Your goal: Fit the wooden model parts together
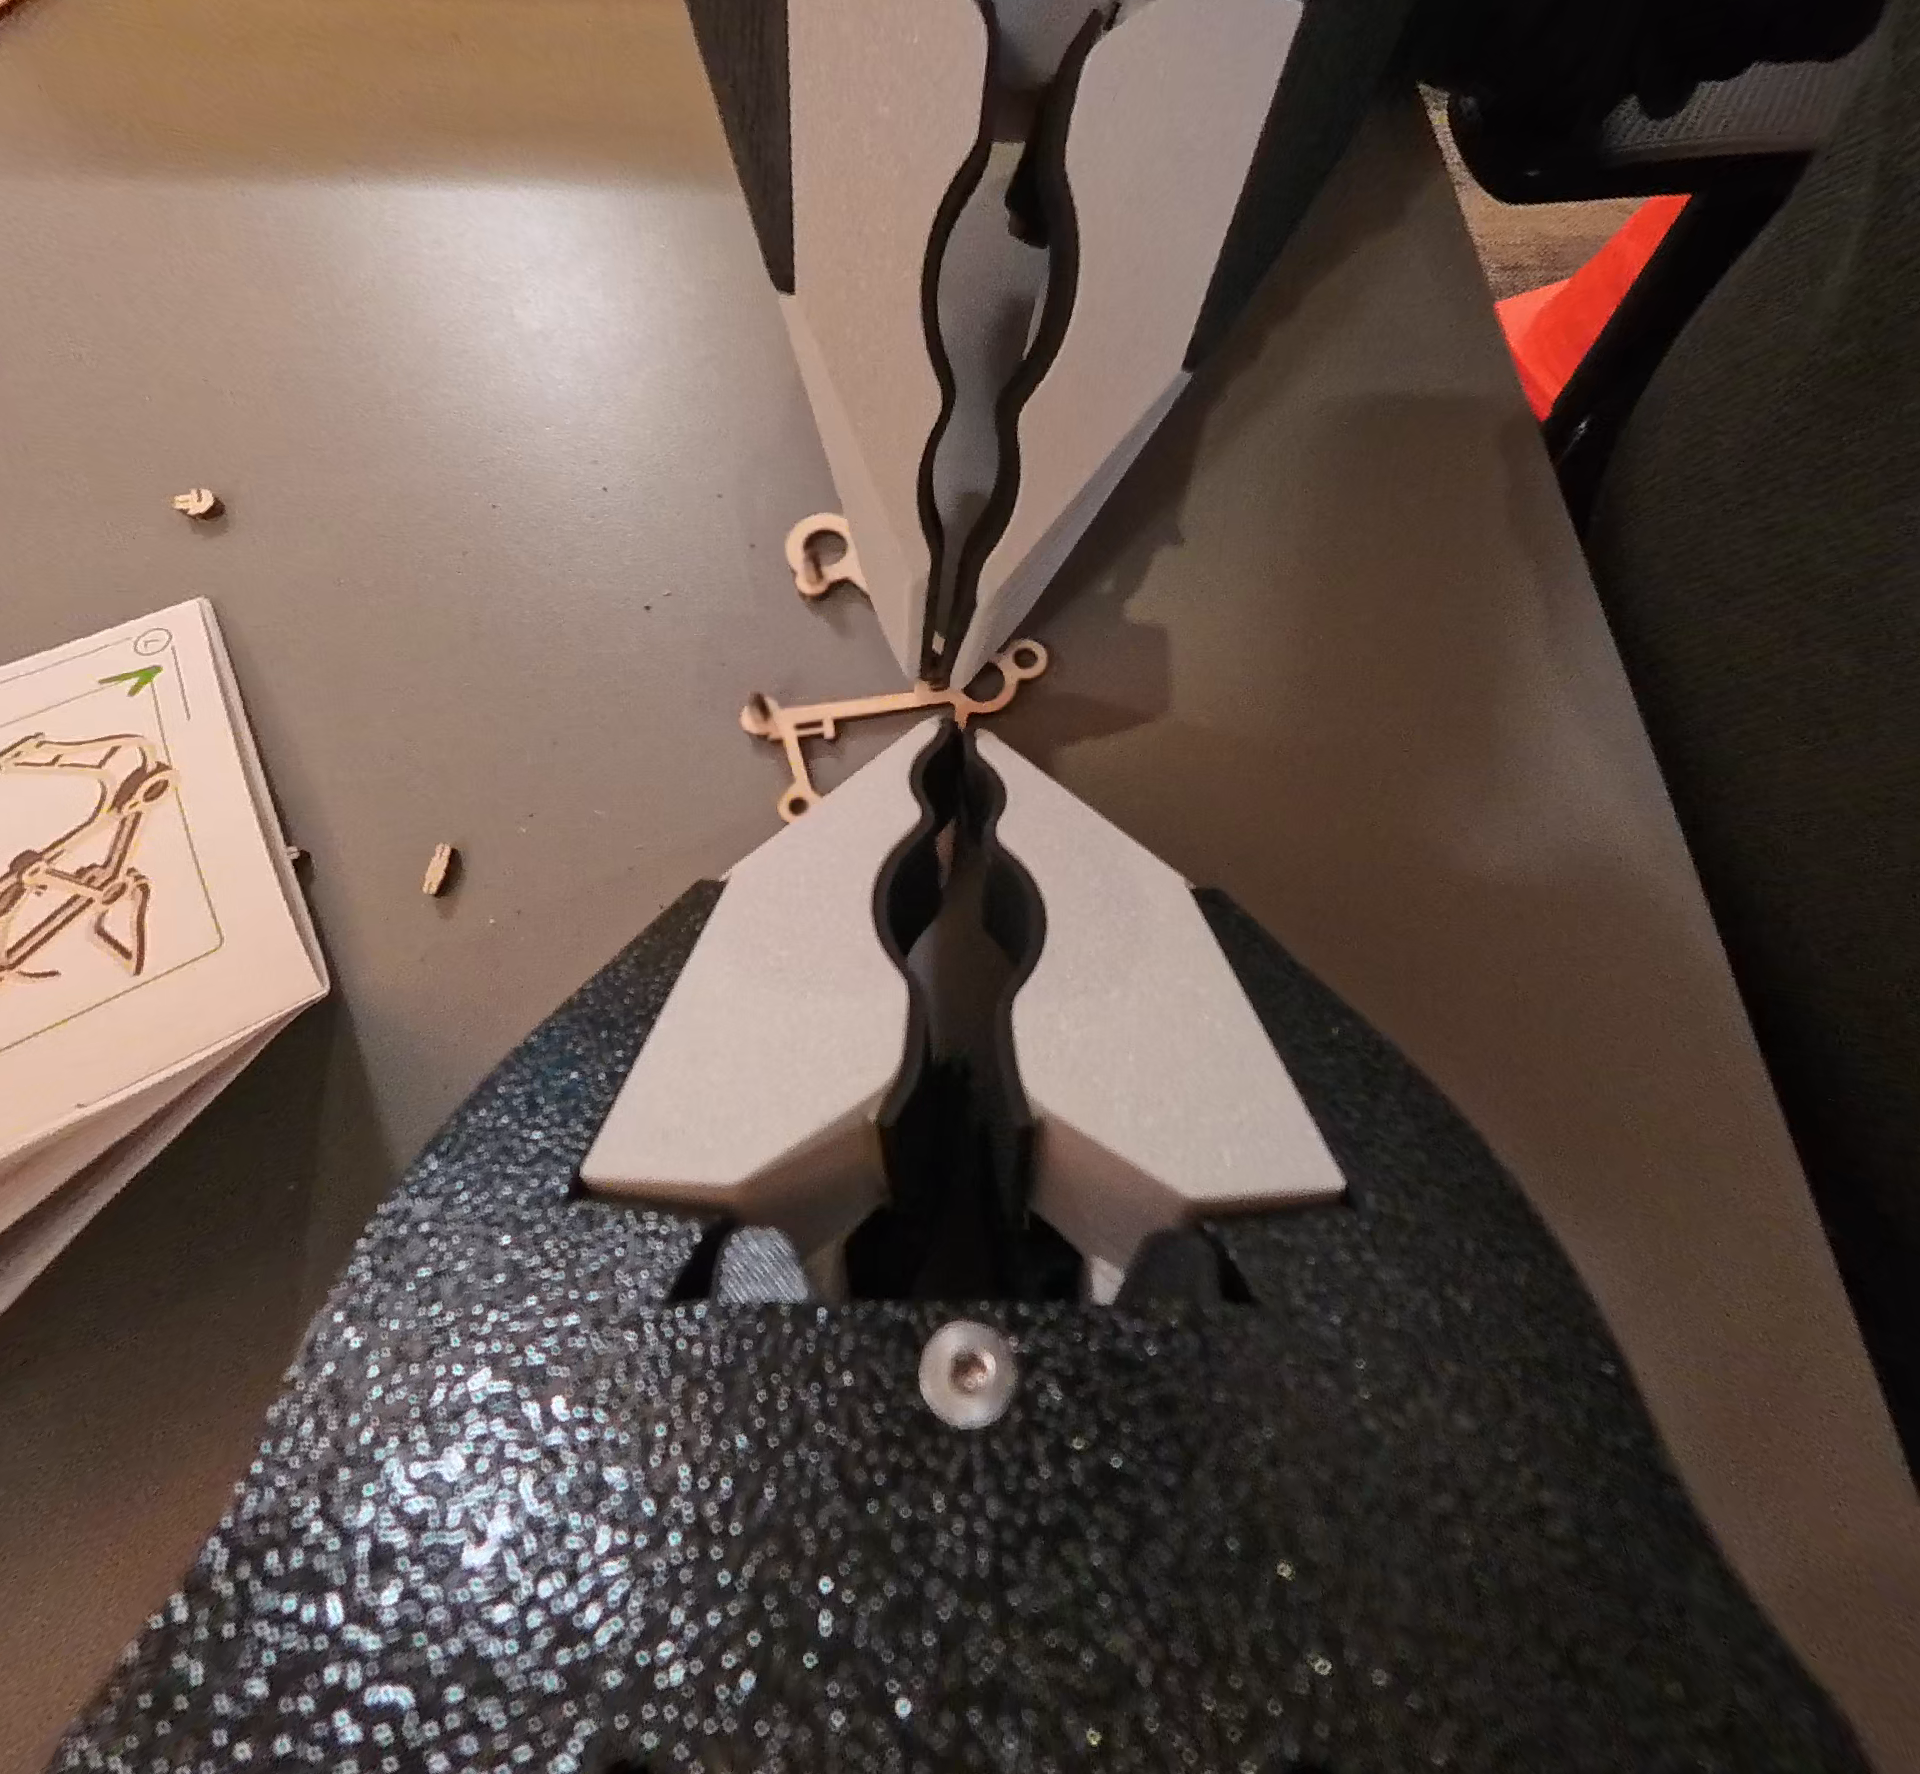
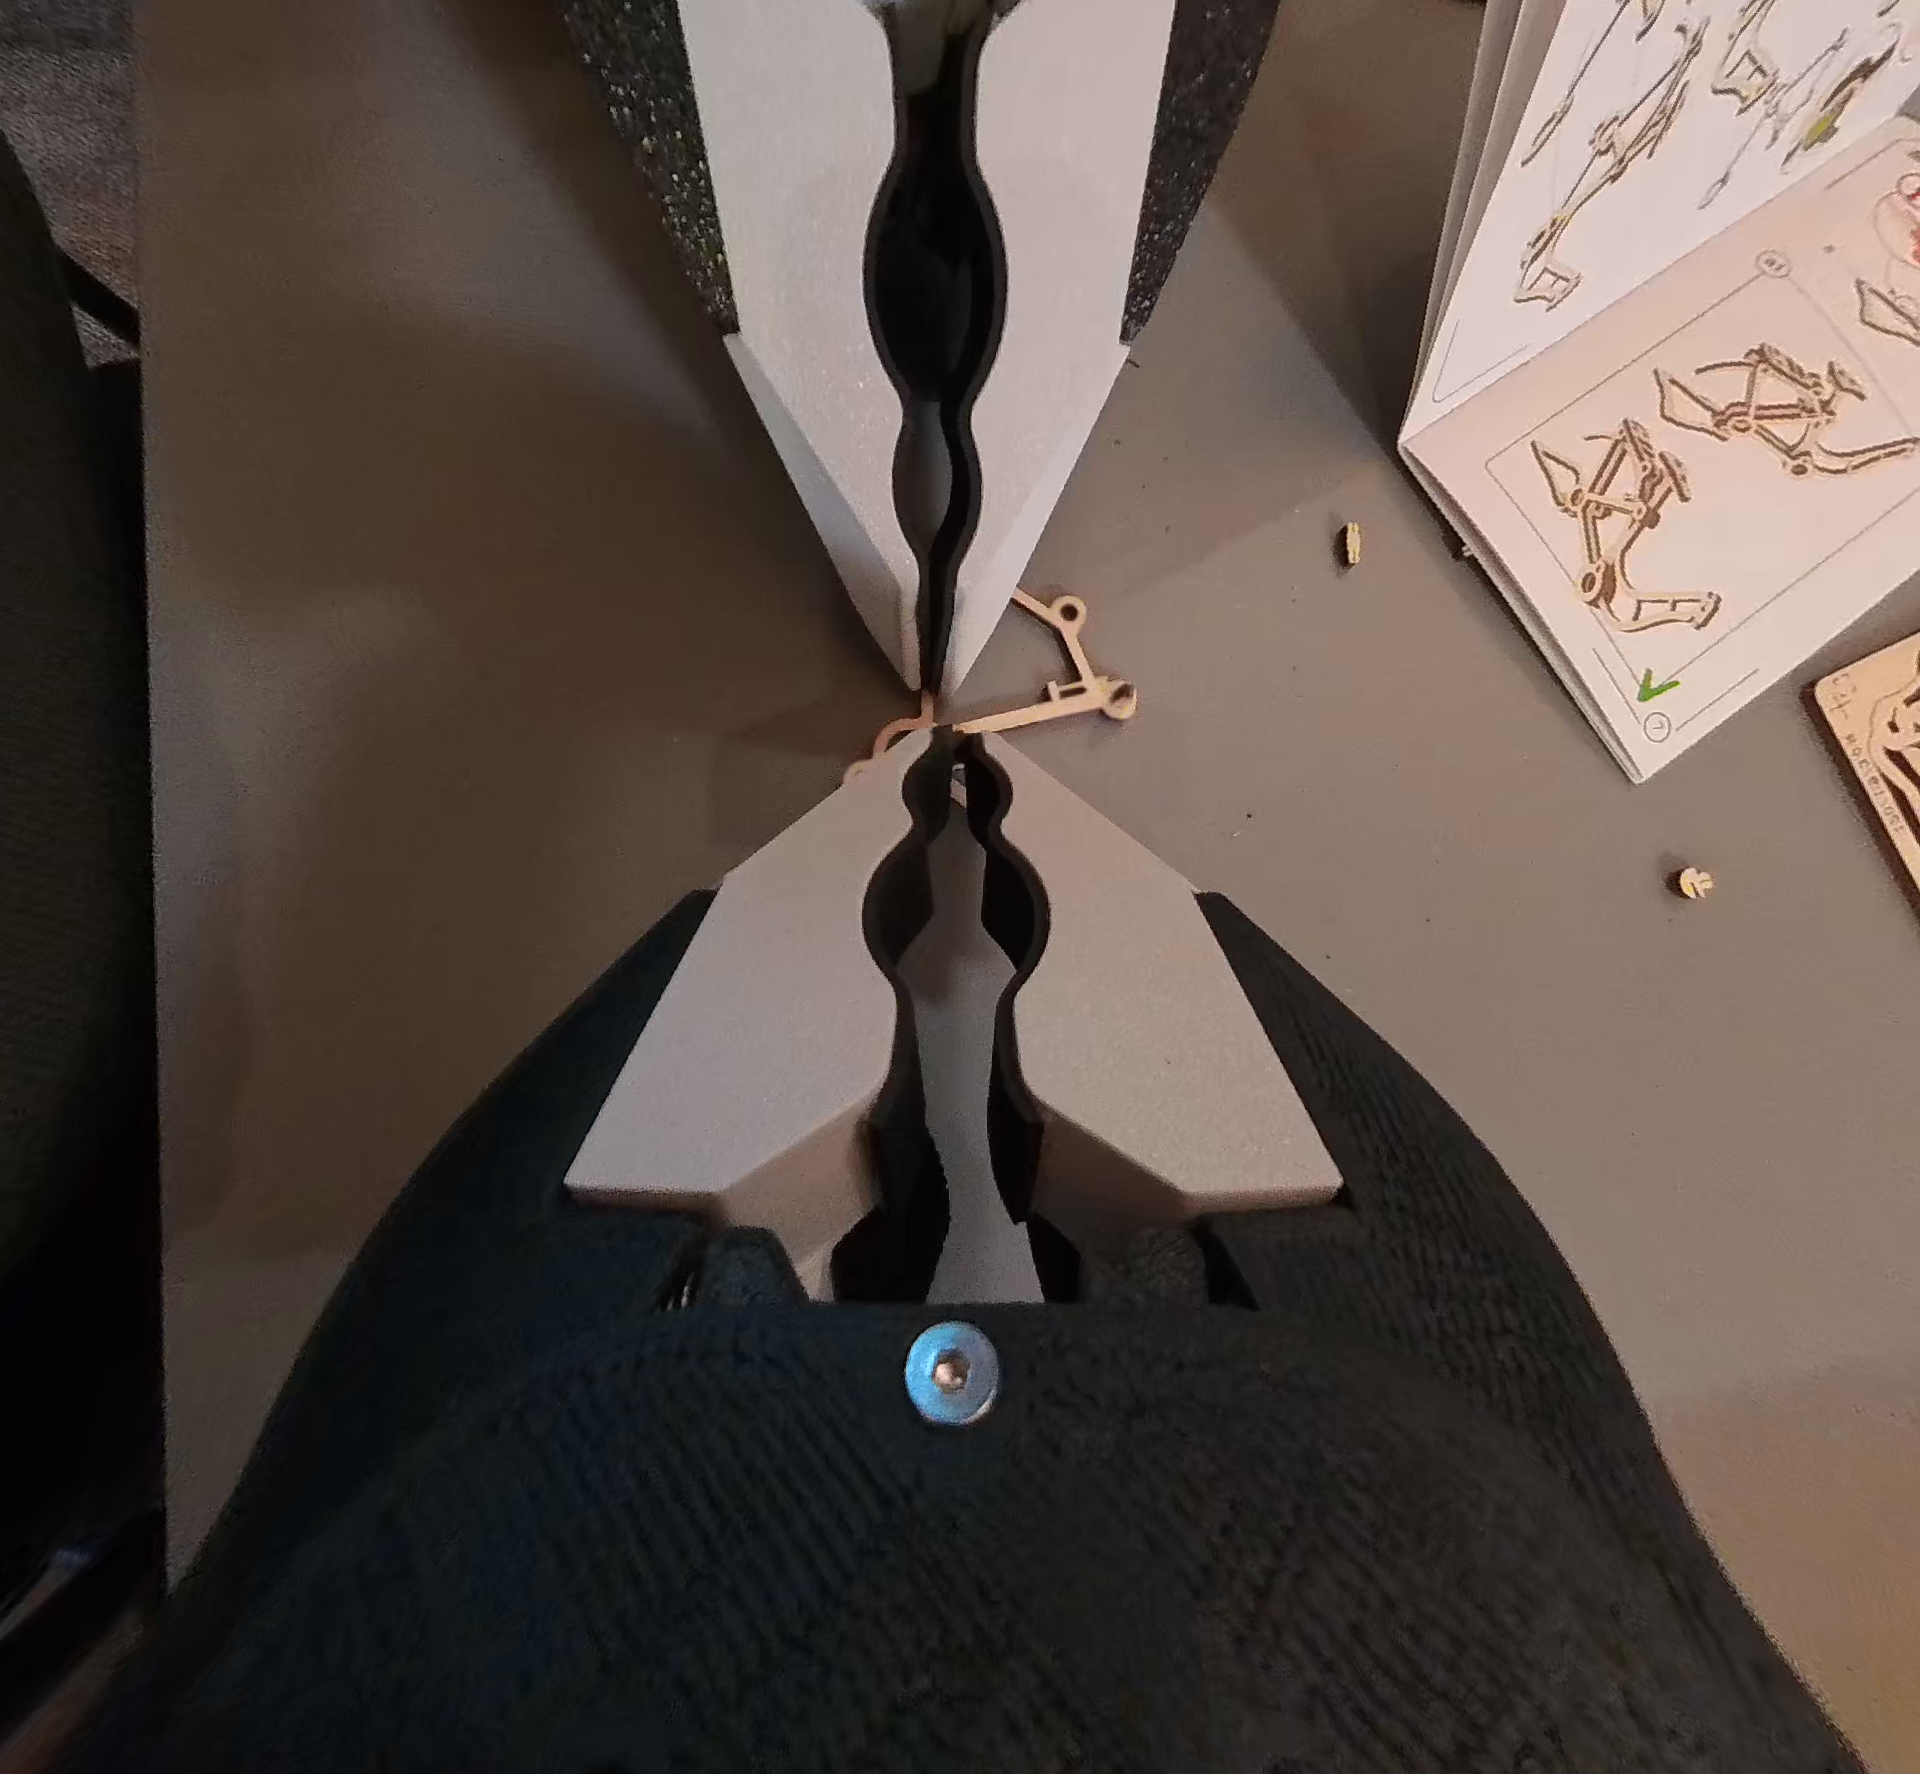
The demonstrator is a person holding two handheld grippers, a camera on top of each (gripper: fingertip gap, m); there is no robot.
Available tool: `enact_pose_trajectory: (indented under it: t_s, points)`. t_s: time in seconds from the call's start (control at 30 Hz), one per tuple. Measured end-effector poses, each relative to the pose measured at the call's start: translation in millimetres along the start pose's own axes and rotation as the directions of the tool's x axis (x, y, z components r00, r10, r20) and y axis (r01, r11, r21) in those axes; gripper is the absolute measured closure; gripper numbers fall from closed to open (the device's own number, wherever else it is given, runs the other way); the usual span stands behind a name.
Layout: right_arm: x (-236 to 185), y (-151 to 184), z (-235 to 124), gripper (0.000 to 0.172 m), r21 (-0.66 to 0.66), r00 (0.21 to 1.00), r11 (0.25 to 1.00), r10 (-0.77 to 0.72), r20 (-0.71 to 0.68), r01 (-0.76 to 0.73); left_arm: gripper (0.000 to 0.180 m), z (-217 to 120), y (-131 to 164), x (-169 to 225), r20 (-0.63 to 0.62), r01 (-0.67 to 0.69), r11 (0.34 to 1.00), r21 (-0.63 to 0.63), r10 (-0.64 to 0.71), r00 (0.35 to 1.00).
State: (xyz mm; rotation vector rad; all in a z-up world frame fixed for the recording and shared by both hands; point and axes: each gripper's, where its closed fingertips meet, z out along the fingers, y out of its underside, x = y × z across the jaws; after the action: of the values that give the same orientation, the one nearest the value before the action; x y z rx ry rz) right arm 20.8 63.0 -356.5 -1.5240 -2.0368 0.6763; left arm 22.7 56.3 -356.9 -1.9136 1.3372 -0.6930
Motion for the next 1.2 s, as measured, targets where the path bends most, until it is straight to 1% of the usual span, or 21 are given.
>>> enact_pose_trajectory:
  t_s: [0.07, 0.13, 0.2, 0.3, 0.4, 0.57, 0.6, 0.67, 0.77, 0.87, 1.0, 1.2]
  points:
    - [-0.8, 0.4, -0.3, 0.171, -0.017, 0.998, 0.998, -0.060, -0.018, 0.060, 0.180, 0.0, 0.0, 0.1, -0.004, 0.002, 1.000, 0.000, -0.002, 1.000]
    - [-2.0, 0.6, -0.4, 0.171, -0.024, 0.997, 0.997, -0.079, -0.008, 0.078, 0.180, -0.1, -0.1, 0.4, -0.009, 0.000, 1.000, 0.000, 0.000, 1.000]
    - [-1.6, 0.4, -0.2, 0.171, -0.002, 0.999, 0.999, -0.043, 0.007, 0.043, 0.180, -0.1, -0.1, 0.5, -0.013, 0.001, 1.000, 0.000, -0.001, 1.000]
    - [-1.7, 0.2, -0.2, 0.171, 0.003, 0.998, 0.998, -0.056, 0.007, 0.056, 0.180, -0.1, -0.2, 0.6, -0.015, 0.003, 1.000, 0.000, -0.003, 1.000]
    - [-1.7, -0.7, -0.6, 0.171, 0.052, 0.999, 0.999, -0.013, 0.046, 0.011, 0.180, -0.1, 0.0, 0.5, -0.009, -0.003, 1.000, 0.001, 0.003, 1.000]
    - [-1.7, -1.2, -1.0, 0.171, 0.061, 0.998, 0.998, -0.026, 0.055, 0.022, 0.180, 0.0, 0.0, 0.5, -0.003, -0.008, 1.000, 0.001, 0.008, 1.000]
    - [-2.1, -1.2, -1.2, 0.170, 0.064, 0.998, 0.998, -0.020, 0.065, 0.016, 0.180, 0.0, 0.1, 0.5, -0.002, -0.008, 1.000, 0.001, 0.008, 1.000]
    - [-1.5, 2.2, -0.4, 0.159, 0.049, 0.997, 0.999, -0.004, 0.077, 0.000, 0.180, 0.1, 0.2, 0.5, -0.001, -0.008, 1.000, 0.001, 0.008, 1.000]
    - [-0.6, 2.1, -2.3, 0.159, 0.061, 0.996, 0.998, 0.002, 0.084, -0.008, 0.180, 0.1, 0.1, 0.5, -0.002, -0.008, 1.000, 0.001, 0.008, 1.000]
    - [-1.4, 1.7, -2.6, 0.161, 0.069, 0.996, 0.998, 0.000, 0.092, -0.006, 0.180, 0.1, 0.1, 0.4, -0.003, -0.006, 1.000, 0.001, 0.006, 1.000]
    - [-1.6, -1.9, -4.5, 0.170, 0.099, 0.995, 0.995, -0.001, 0.101, -0.010, 0.180, 0.1, 0.1, 0.4, -0.004, -0.006, 1.000, 0.001, 0.006, 1.000]
    - [-0.9, -2.5, -3.2, 0.170, 0.102, 0.996, 0.995, -0.002, 0.092, -0.008, 0.180, 0.0, 0.1, 0.3, -0.005, -0.003, 1.000, 0.002, 0.003, 1.000]
